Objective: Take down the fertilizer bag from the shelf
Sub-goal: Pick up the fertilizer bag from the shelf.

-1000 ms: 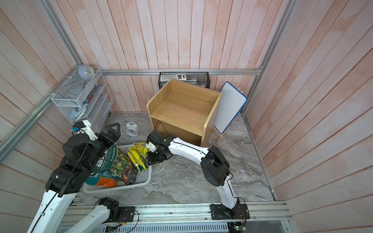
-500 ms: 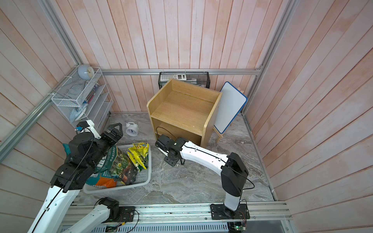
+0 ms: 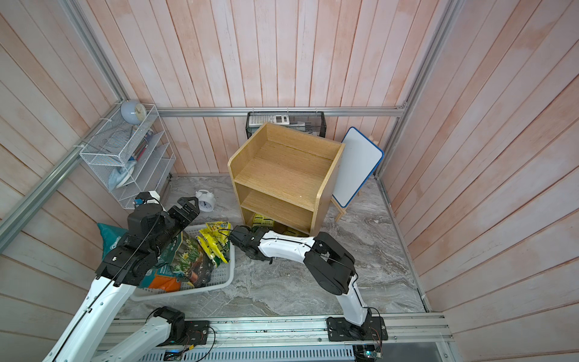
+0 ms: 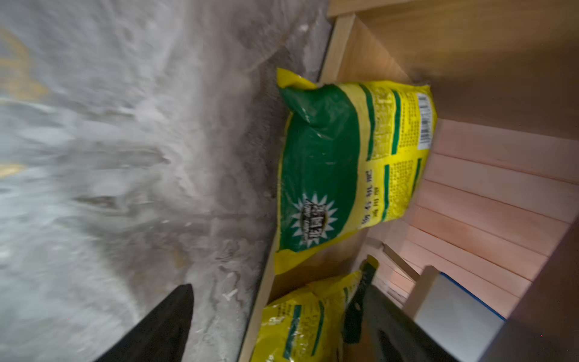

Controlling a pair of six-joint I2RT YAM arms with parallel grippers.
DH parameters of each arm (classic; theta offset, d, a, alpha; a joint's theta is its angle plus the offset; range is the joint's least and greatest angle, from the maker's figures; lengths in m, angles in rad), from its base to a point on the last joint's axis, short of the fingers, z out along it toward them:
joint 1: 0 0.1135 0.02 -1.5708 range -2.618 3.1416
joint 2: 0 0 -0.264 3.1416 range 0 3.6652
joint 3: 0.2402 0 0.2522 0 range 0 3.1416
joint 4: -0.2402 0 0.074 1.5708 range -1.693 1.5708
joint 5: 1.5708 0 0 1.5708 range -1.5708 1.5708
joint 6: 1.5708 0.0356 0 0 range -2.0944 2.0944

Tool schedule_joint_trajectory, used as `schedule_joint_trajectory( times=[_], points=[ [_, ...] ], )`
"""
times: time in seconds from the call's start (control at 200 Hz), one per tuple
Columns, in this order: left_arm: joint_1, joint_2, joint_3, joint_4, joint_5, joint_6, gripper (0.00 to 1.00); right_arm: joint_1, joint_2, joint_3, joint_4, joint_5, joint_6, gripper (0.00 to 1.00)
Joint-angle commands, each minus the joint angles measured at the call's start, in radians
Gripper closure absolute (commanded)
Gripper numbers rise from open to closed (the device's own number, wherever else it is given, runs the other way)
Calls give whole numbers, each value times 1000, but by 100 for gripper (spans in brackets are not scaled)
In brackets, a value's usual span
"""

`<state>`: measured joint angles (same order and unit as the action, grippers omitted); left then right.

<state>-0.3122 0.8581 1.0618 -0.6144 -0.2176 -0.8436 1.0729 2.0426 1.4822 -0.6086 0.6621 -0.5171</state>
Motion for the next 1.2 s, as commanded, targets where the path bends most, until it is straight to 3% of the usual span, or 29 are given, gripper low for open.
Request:
schedule_joint_trajectory(
  times=[0.0,0.175,0.235,0.325,0.48,0.725,0.88,1.195],
  points=[
    [7,-21,-6,-22,-20,-6,0,-7,70,13,168,77,-117,10],
    [8,-37,-18,-38,-31,-6,0,-49,154,41,245,91,-150,12],
    [7,-43,-25,-40,-31,-9,0,-56,173,47,251,76,-152,18],
    [9,-52,-37,-39,-36,-17,0,-56,187,44,255,59,-147,32],
    [9,-68,-61,-29,-43,-31,0,-53,151,20,260,60,-92,66],
    [9,-67,-68,-10,-47,-23,0,-6,8,-47,181,43,53,100],
    [9,-63,-61,-1,-50,-12,0,2,-97,-60,70,10,217,100],
    [9,-71,-72,3,-49,-15,0,2,-384,-74,-95,-265,526,100]
  ],
)
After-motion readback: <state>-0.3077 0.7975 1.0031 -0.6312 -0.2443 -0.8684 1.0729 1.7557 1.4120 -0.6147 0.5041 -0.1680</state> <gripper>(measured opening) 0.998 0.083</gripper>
